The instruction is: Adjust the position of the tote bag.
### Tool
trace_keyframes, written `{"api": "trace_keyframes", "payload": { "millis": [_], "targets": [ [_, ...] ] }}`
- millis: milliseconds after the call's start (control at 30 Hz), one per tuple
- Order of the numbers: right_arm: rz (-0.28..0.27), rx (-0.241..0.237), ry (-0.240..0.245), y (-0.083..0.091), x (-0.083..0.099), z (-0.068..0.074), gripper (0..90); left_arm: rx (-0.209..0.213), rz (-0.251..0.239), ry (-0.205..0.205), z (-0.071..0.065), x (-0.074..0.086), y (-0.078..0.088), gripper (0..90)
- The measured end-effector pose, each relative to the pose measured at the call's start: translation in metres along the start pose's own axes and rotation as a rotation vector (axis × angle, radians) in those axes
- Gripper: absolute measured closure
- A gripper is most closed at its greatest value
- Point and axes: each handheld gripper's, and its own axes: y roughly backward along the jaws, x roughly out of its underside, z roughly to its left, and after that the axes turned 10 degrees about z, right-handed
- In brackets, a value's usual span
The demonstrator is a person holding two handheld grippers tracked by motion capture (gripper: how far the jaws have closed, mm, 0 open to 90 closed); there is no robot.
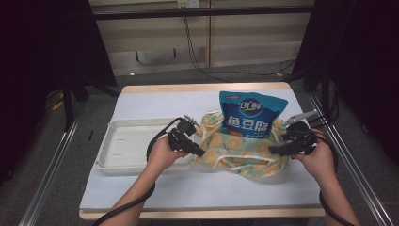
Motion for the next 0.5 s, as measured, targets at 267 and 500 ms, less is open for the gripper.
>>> {"api": "trace_keyframes", "payload": {
  "millis": [267,500],
  "targets": [
    [0.007,0.005,-0.022,0.008,0.007,0.0,19.1,-0.062,0.027,-0.045,-0.003,-0.008,0.023,37.3],
    [-0.004,0.008,-0.039,0.014,0.011,0.002,15.4,-0.064,0.02,-0.056,-0.001,-0.013,0.04,26.0]
  ]
}}
